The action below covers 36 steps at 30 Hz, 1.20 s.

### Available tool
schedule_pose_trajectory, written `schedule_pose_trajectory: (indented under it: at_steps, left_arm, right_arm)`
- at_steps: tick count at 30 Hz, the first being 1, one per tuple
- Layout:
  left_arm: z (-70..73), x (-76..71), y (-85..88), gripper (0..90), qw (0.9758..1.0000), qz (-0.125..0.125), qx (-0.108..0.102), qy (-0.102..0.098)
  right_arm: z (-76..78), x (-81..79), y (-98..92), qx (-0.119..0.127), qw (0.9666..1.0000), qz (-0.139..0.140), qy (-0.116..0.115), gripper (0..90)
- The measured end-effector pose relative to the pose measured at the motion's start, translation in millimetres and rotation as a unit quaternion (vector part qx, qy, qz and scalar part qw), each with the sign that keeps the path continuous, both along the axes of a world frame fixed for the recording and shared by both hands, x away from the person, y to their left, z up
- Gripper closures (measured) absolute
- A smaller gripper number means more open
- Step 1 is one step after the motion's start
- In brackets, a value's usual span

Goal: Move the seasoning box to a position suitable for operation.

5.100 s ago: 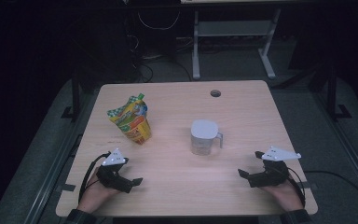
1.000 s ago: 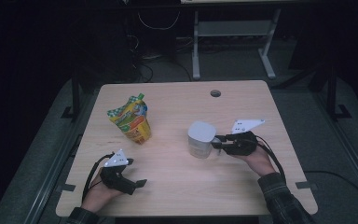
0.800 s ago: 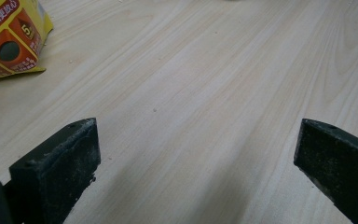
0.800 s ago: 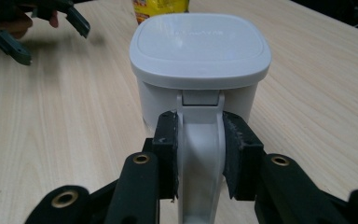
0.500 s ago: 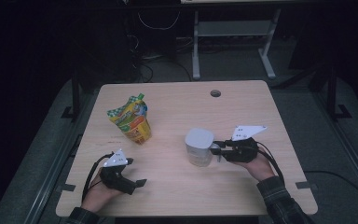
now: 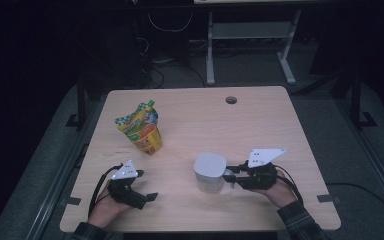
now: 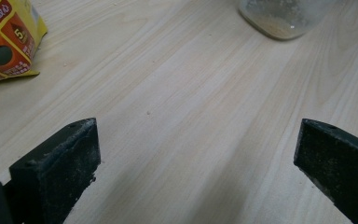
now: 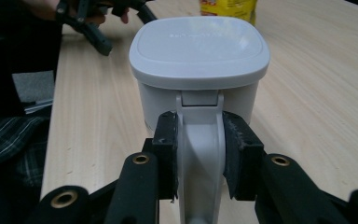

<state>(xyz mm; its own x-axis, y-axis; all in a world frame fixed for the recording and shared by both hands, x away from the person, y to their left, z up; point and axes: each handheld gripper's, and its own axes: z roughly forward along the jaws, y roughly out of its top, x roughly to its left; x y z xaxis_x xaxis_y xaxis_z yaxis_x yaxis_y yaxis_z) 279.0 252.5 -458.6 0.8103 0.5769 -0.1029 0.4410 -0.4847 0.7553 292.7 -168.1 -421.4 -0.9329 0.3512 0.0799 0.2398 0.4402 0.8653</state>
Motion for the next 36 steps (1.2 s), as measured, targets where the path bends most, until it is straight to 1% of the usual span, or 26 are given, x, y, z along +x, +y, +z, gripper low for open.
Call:
schedule_pose_trajectory:
  at_steps: [3, 4, 7, 9, 10, 13, 15, 18, 19, 20, 21, 24, 26, 27, 28, 29, 30, 33, 35, 36]
  left_arm:
    - [-0.2, -0.3, -0.8, 0.0, 1.0, -0.004, 0.0, -0.001]
    - [-0.1, -0.3, -1.0, 0.0, 1.0, -0.005, 0.0, -0.001]
    - [-0.3, -0.8, -2.1, 0.0, 1.0, -0.006, -0.001, 0.0]
    - [-0.2, -1.0, -2.8, 0.0, 1.0, -0.009, 0.002, 0.0]
    - [-0.2, -1.0, -2.8, 0.0, 1.0, -0.009, 0.002, 0.0]
    - [-0.2, -1.7, -3.9, 0.0, 1.0, -0.008, -0.001, 0.002]
    - [-0.4, -1.8, -4.8, 0.1, 0.9999, -0.01, -0.002, 0.002]
    - [-0.7, -1.9, -5.4, 0.1, 0.9999, -0.011, -0.003, 0.001]
    - [-0.8, -2.1, -5.7, 0.0, 0.9999, -0.011, -0.004, 0.001]
    - [-0.6, -2.3, -5.9, 0.0, 0.9999, -0.012, -0.003, 0.002]
    - [-0.4, -2.4, -5.9, 0.0, 0.9999, -0.013, -0.003, 0.002]
    - [-0.3, -2.7, -6.2, 0.0, 0.9999, -0.013, -0.004, 0.003]
    - [0.1, -2.8, -6.2, 0.1, 0.9999, -0.014, -0.003, 0.003]
    - [0.1, -2.8, -6.4, 0.0, 0.9999, -0.015, -0.002, 0.002]
    - [0.1, -2.8, -6.4, 0.0, 0.9999, -0.015, -0.002, 0.002]
    - [-0.1, -2.9, -7.0, 0.0, 0.9999, -0.015, -0.004, 0.003]
    - [-0.1, -2.9, -7.0, 0.0, 0.9999, -0.015, -0.004, 0.003]
    - [-0.4, -3.3, -8.5, 0.0, 0.9998, -0.015, -0.009, 0.005]
    - [-0.4, -3.2, -9.1, 0.0, 0.9998, -0.016, -0.009, 0.006]
    - [-0.5, -3.3, -9.5, 0.0, 0.9998, -0.016, -0.011, 0.007]
  right_arm:
    - [-1.7, -5.4, -1.7, 0.002, 0.9999, 0.013, 0.002, 68.3]
    - [-1.7, -5.4, -1.7, 0.002, 0.9999, 0.013, 0.002, 68.3]
    - [-3.1, -9.4, -1.9, 0.005, 0.9996, 0.028, 0.005, 68.3]
    - [-4.9, -13.9, -1.5, 0.001, 0.9989, 0.046, 0.002, 68.3]
    - [-4.9, -13.9, -1.5, 0.001, 0.9989, 0.046, 0.002, 68.3]
    - [-6.5, -17.2, -1.3, 0.0, 0.9978, 0.066, 0.001, 68.2]
    - [-7.7, -19.6, -1.6, 0.0, 0.9976, 0.07, 0.002, 68.1]
    - [-7.6, -20.0, -1.6, -0.001, 0.9976, 0.069, 0.002, 67.1]
    - [-7.7, -20.6, -1.7, -0.001, 0.9983, 0.058, 0.0, 58.3]
    - [-7.7, -20.6, -1.7, -0.001, 0.9983, 0.058, 0.0, 58.3]
    - [-7.6, -20.1, -2.8, 0.003, 0.9984, 0.056, 0.004, 55.7]
    - [-5.5, -21.2, -9.4, 0.019, 0.9988, 0.043, 0.009, 53.1]
    - [-3.7, -24.4, -15.1, 0.027, 0.9992, 0.029, 0.012, 52.1]
    - [-2.6, -28.5, -21.3, 0.033, 0.9993, 0.014, 0.01, 52.6]
    - [-2.6, -28.5, -21.3, 0.033, 0.9993, 0.014, 0.01, 52.6]
    - [-1.8, -33.4, -28.0, 0.039, 0.9992, -0.003, 0.011, 56.0]
    - [-1.8, -33.4, -28.0, 0.039, 0.9992, -0.003, 0.011, 56.0]
    - [-1.6, -40.4, -37.6, 0.045, 0.9988, -0.017, 0.012, 67.7]
    - [-3.9, -44.8, -41.2, 0.049, 0.9984, -0.015, 0.024, 79.4]
    - [-5.3, -47.1, -41.3, 0.048, 0.9984, -0.012, 0.027, 83.8]
